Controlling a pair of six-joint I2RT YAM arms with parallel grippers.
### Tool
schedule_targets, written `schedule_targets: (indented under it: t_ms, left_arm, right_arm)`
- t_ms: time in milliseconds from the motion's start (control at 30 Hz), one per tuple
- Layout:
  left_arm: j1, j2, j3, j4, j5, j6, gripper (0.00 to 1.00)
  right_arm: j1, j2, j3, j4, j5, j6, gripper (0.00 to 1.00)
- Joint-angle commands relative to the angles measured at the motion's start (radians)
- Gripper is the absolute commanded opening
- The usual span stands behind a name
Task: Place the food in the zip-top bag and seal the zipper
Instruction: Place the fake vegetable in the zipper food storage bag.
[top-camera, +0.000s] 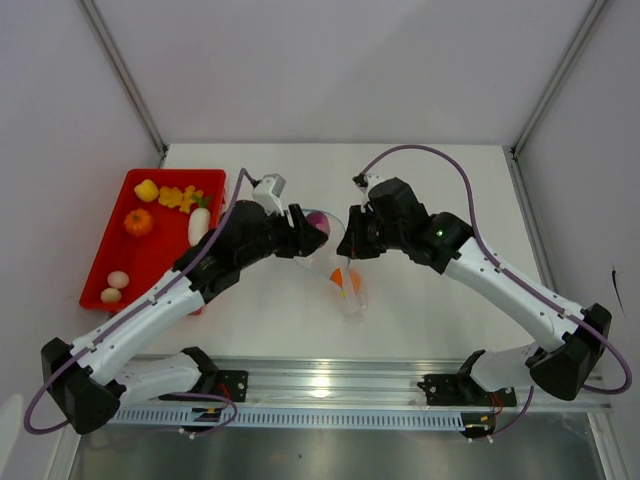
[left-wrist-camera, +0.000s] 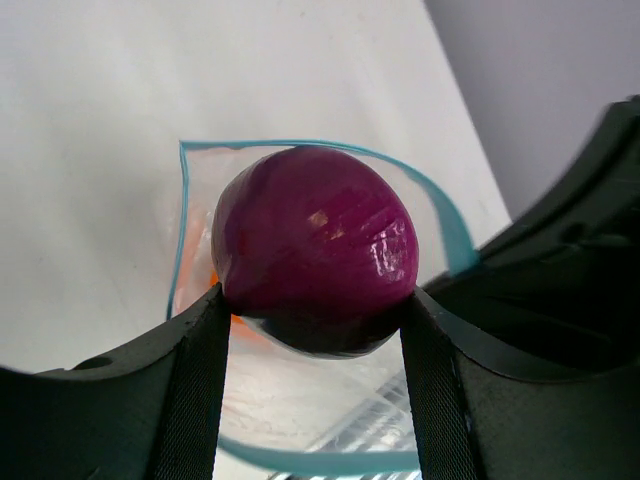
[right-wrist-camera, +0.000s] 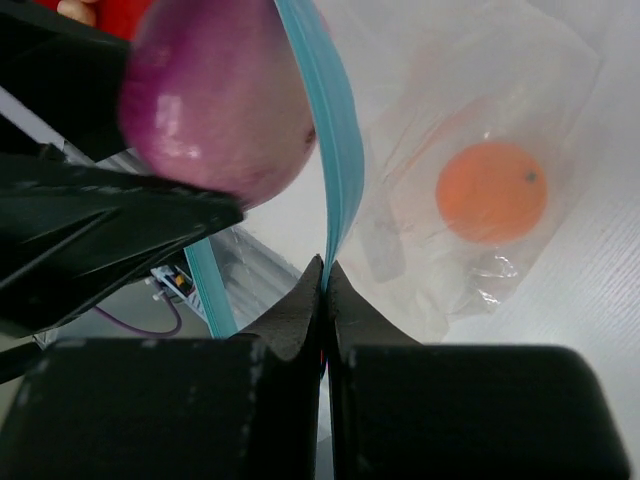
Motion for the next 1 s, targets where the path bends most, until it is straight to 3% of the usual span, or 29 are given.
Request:
schedule_targets:
  t_ms: [0, 233, 300, 333, 367, 400, 467, 500, 700, 833, 967]
  left_arm:
    - [-0.017, 0.057, 0.045, -0.048, -0.069, -0.020, 0.01]
    - [-0.028, 0.217, 0.188, -0.157, -0.127, -0.048, 0.01]
    - [-0.028, 0.248, 0.202, -0.157, -0.158, -0.060, 0.10]
    - [-0.028, 0.258, 0.214, -0.143, -0.161, -0.060, 0.21]
    - [-0.028, 0.280, 0.220, -0.126, -0.163, -0.060, 0.61]
    - [-0.028, 0.292, 0.236, -0.125, -0.164, -0.061, 0.77]
    - [-0.029, 0.306, 0.248, -0.122, -0.172, -0.052, 0.96]
    - [-0.029, 0.297, 0.245, -0.102, -0.178, -0.051, 0.99]
    - [-0.029, 0.213, 0.193, -0.094, -0.239, -0.026, 0.99]
    - [-0.035, 0.047, 0.089, -0.048, -0.247, 0.001, 1.00]
    - [-0.035, -0.094, 0.023, -0.045, -0.348, 0.037, 0.98]
  right_arm:
    - [0.007, -0.033, 0.048, 0.015, 0.005, 0.019, 0.00]
    - [0.007, -0.021, 0.063, 0.010, -0.021, 0.018, 0.00]
    - [0.007, -0.016, 0.057, 0.015, -0.021, 0.019, 0.00]
    - [0.007, -0.016, 0.054, 0.016, -0.021, 0.019, 0.00]
    - [0.005, -0.015, 0.052, 0.019, -0.021, 0.019, 0.00]
    - [0.007, -0.012, 0.048, 0.022, -0.019, 0.019, 0.00]
    - [0.007, -0.006, 0.048, 0.022, -0.019, 0.019, 0.00]
    - [0.007, -0.004, 0.049, 0.024, -0.021, 0.019, 0.00]
    - [0.007, -0.020, 0.035, 0.025, -0.016, 0.019, 0.00]
    - [0.007, -0.030, 0.023, 0.019, -0.007, 0.013, 0.00]
    - [0.007, -0.035, 0.005, 0.001, 0.021, 0.004, 0.00]
